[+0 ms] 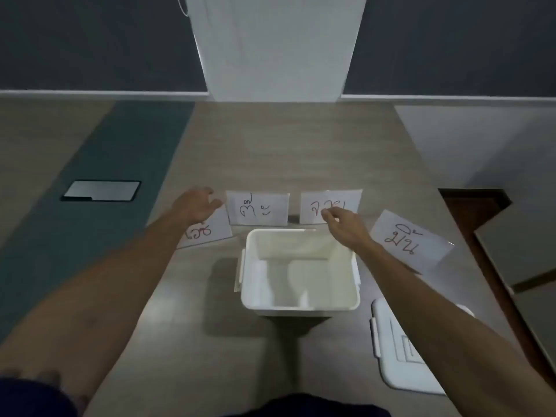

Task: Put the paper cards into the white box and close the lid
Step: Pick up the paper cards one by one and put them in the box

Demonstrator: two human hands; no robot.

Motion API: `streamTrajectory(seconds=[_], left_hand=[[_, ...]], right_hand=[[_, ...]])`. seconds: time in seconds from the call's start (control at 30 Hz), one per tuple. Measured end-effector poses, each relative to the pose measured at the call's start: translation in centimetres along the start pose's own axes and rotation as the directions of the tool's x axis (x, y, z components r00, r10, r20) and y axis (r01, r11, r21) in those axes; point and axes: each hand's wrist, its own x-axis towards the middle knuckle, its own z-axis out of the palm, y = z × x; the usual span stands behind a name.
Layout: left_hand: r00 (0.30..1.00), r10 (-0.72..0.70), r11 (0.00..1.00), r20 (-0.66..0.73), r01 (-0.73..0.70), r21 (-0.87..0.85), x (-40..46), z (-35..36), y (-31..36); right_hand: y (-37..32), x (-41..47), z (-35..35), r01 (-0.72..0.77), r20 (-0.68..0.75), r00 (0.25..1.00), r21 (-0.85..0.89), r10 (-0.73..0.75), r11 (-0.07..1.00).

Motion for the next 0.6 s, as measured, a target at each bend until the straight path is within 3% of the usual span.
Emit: streamTrajectory(seconds=[0.17,0.4,0.6], left_hand=[[0.996,-0.094,0.991,0.002,0.093,0.094,0.5,0.7,-3.5],[0.994,-0.063,0.991,0.092,0.051,0.122,2.3,2.7,-6.3],[0.998,-0.008,0.987,-0.056,0.016,0.158,2.1,4.2,-6.4]], right_hand=[[2.2,-3.6,1.2,-0.007,-0.12,0.992,0.169,0.028,0.986],[3.3,-4.6,2.8,-0.014,-0.138,0.988,0.337,0.064,0.941],[3.6,-4.5,3.0,-0.044,-0.138,0.986,0.321,0.093,0.946]])
